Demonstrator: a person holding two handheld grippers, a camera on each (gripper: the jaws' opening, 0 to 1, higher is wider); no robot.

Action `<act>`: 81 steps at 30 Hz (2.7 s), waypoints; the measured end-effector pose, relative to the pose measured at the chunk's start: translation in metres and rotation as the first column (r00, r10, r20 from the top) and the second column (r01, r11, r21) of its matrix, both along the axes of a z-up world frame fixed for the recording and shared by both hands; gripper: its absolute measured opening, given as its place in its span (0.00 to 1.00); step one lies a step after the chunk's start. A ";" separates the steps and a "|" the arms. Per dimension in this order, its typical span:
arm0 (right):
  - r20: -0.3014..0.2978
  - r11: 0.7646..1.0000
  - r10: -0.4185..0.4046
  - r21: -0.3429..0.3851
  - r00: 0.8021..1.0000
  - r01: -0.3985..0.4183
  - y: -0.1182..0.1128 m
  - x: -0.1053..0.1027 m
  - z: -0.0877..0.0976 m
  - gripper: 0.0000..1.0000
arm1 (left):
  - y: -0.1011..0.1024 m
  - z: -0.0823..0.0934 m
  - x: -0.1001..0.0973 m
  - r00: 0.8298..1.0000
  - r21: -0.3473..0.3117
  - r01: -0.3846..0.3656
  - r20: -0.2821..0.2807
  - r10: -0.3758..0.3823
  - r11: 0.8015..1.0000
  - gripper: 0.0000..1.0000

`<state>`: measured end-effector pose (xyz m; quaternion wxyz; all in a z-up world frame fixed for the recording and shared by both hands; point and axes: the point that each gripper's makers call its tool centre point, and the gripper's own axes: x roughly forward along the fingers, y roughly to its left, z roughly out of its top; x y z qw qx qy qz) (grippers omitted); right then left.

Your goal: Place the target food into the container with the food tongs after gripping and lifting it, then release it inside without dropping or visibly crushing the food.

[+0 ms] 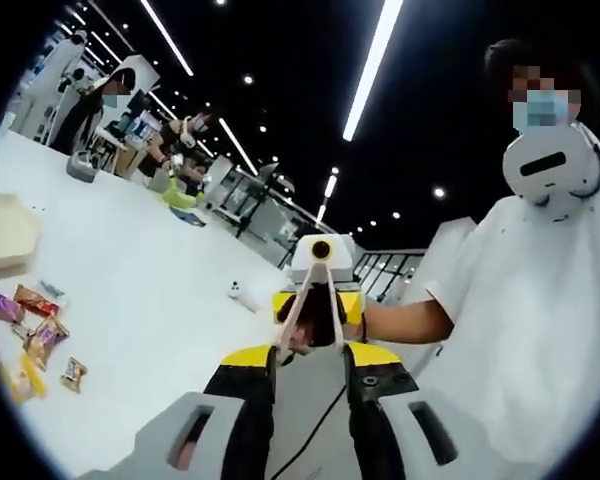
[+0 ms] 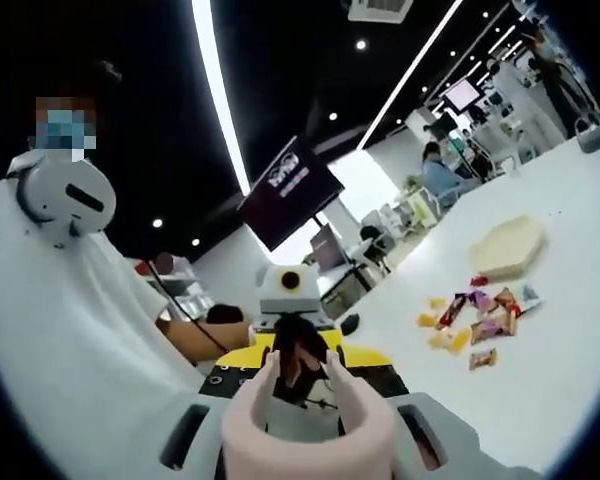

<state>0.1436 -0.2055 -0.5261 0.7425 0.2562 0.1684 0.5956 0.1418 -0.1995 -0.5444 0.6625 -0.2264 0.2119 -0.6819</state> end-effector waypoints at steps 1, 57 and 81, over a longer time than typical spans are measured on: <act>-0.002 1.000 -0.001 0.008 1.000 0.001 0.000 0.000 0.001 0.25 | 0.000 0.001 0.000 1.000 -0.010 0.000 -0.002 0.000 1.000 0.24; -0.029 1.000 -0.002 -0.002 1.000 0.002 0.006 0.002 0.001 0.26 | 0.000 0.008 0.006 0.999 -0.083 -0.053 -0.010 0.052 0.995 0.25; 0.052 0.982 -0.109 -0.149 0.993 0.116 0.051 0.035 0.002 0.25 | 0.127 0.043 0.071 0.835 -0.016 -0.409 0.396 0.381 0.913 0.08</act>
